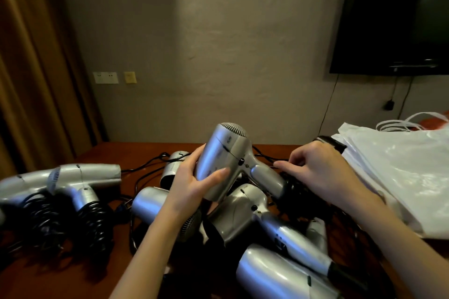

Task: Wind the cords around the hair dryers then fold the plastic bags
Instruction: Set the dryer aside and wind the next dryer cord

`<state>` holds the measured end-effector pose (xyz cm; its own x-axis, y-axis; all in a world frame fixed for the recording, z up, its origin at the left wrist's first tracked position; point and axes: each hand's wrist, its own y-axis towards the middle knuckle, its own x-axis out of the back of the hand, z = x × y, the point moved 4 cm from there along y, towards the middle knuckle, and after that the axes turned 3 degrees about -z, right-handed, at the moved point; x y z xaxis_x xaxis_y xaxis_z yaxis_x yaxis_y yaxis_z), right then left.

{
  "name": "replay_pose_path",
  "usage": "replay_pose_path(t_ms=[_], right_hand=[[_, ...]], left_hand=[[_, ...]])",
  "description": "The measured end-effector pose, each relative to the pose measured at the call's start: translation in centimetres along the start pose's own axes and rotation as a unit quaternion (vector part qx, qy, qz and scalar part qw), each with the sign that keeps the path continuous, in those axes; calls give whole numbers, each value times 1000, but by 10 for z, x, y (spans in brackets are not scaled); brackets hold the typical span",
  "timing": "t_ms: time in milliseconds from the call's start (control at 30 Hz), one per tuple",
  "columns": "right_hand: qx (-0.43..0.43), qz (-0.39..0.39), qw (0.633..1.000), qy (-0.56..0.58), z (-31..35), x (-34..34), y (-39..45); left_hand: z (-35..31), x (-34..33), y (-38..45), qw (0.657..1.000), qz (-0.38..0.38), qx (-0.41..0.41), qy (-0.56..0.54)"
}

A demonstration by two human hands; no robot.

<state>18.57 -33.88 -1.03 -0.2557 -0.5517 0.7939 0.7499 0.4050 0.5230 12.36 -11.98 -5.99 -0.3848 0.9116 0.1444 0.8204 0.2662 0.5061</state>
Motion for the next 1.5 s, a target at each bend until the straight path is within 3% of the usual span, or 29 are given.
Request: replay_pose_path(t_ms=[100,233,333,433,733,867,933,1167,1300,1500], right_hand=[[-38,133,982,132,3,-5,-2],[-94,215,922,308,4,-1,-2],[-90,257,924,268,5,-1,-4],[-54,239,945,215,6,1,-5],[-19,173,934,314,26,-27,-10],[17,82,989,119,24,-23,-10],[23,59,995,80,24,-23,-13],[34,148,963,224,24,-27,-9],[35,152,978,142,18,-27,-10],[-43,112,993,1,7,-22,-14]], left_hand=[[5,5,2,1000,-26,-7,7],[9,14,2,998,-55,-3,9],[10,16,2,997,-79,10,7],[9,16,2,995,-97,17,-2],[21,13,3,986,-153,45,-52],[20,21,2,976,-183,66,-100],[21,21,2,972,-189,78,-120],[26,18,3,953,-194,120,-197],[23,18,3,953,-178,121,-215],[18,15,5,951,-102,141,-257]])
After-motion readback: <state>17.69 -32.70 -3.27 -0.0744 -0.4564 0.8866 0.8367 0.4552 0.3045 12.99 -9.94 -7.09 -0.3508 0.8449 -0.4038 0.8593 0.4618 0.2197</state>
